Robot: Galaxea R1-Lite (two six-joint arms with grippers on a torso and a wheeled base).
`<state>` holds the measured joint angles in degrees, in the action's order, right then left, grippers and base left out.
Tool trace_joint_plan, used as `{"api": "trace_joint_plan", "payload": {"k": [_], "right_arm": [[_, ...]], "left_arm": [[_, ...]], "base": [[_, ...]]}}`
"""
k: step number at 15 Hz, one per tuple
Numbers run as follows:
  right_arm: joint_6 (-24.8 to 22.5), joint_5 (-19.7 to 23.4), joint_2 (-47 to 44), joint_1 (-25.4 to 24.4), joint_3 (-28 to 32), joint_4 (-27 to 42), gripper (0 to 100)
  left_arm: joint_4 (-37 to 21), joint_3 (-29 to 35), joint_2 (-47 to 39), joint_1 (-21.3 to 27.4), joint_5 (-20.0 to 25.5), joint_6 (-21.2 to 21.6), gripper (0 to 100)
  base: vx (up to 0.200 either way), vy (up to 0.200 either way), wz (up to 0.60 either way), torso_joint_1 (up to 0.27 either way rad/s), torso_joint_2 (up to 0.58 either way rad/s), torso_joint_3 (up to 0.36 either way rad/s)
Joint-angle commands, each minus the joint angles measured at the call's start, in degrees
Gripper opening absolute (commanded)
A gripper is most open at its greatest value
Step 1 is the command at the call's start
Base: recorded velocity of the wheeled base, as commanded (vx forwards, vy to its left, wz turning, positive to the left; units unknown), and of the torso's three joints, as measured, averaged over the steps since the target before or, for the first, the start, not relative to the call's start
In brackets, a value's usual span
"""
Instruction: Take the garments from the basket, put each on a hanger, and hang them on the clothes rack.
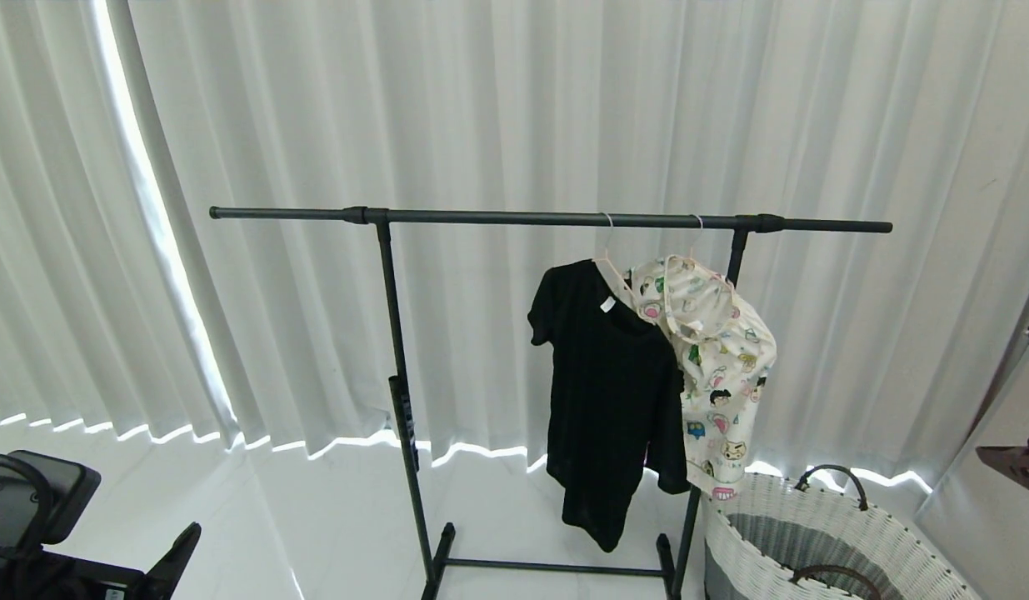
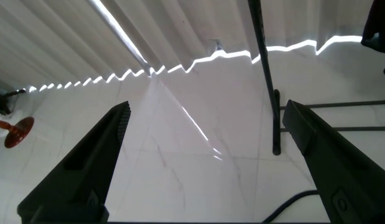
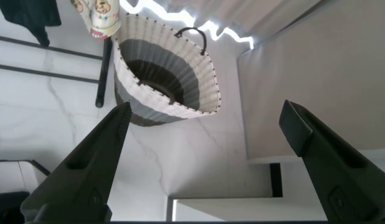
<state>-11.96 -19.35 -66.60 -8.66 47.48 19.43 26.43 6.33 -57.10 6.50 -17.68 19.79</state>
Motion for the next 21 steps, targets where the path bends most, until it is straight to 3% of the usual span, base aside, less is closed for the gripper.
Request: {"api": "trace_joint_plan", "payload": {"k": [1,7,13,18,20,21], "right_arm": [[-0.1,0.0,-0.1,0.0,0.0,0.0,100],[0.0,0.0,0.4,0.1,-1.0,-0.1,100],[-0.1,0.0,2.3,3.1,-2.7,-0.1,100],[0.2,-0.1,12.5,4.4,-9.1,-1.1,100],[0.4,-0.1,22.2,7.2,-17.3,-4.9,100],[0.9,0.0,28.7,9.2,-22.5,-8.5,100]], "left_arm": [[0.0,0.0,0.0,0.0,0.0,0.0,100],[-0.1,-0.2,1.5,-0.4,-0.1,0.0,100],[-0.1,-1.0,3.8,-9.5,-0.2,0.0,100],[-2.2,-6.3,19.9,-10.1,-0.2,0.1,100],[-9.0,-6.3,30.9,-10.8,-0.2,0.1,100],[-15.1,-6.3,39.6,-10.8,-0.1,0.1,100]], "base": [[0.0,0.0,0.0,-0.227,0.51,0.29],[0.0,0.0,0.0,-0.233,0.52,0.282],[0.0,0.0,0.0,-0.211,0.49,0.282],[0.0,0.0,0.0,-0.181,0.46,0.283],[0.0,0.0,0.0,-0.154,0.46,0.295],[0.0,0.0,0.0,-0.149,0.45,0.305]]}}
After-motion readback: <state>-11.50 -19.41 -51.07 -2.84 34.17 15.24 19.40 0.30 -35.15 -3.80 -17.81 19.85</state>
